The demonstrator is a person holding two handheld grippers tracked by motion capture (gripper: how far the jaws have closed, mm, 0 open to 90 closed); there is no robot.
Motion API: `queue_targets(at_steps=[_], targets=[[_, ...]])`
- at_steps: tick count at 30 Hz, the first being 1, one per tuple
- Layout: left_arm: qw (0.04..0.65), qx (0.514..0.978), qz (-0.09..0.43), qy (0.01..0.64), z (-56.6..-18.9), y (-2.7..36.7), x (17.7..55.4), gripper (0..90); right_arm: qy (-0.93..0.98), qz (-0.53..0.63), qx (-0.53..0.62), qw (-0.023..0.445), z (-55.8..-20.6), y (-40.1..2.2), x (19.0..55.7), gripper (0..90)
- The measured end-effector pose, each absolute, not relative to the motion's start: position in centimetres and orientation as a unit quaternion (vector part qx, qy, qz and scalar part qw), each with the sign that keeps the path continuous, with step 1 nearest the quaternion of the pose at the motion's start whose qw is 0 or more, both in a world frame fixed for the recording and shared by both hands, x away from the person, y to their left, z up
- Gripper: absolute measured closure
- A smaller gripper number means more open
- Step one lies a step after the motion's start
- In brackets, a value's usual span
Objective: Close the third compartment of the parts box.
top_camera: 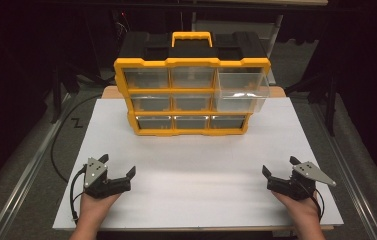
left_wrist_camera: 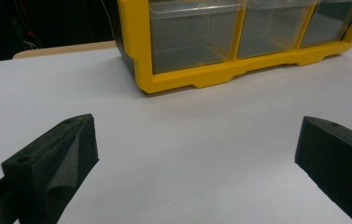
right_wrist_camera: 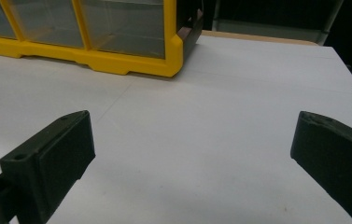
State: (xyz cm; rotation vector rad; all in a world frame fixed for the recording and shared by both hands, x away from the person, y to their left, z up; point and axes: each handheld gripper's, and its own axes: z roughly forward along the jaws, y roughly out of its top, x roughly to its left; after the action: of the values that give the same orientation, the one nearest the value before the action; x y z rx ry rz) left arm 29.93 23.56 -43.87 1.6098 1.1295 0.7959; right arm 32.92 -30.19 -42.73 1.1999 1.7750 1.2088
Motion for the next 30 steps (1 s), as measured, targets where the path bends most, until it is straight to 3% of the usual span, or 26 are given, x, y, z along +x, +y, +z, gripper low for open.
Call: queue_targets(at_steps=[19,30], targets=[[0.501,0.657,0.313,0.469,-43.9,23.7,30.3,0.2,0.693,0.456,0.456,0.324,-43.3,-29.4,34.1,1.0],[0.506,0.664,0.315,0.452,-43.8,23.1,30.2,0.2,0.703,0.463,0.438,0.317,-42.7,-26.4,34.9,1.1]])
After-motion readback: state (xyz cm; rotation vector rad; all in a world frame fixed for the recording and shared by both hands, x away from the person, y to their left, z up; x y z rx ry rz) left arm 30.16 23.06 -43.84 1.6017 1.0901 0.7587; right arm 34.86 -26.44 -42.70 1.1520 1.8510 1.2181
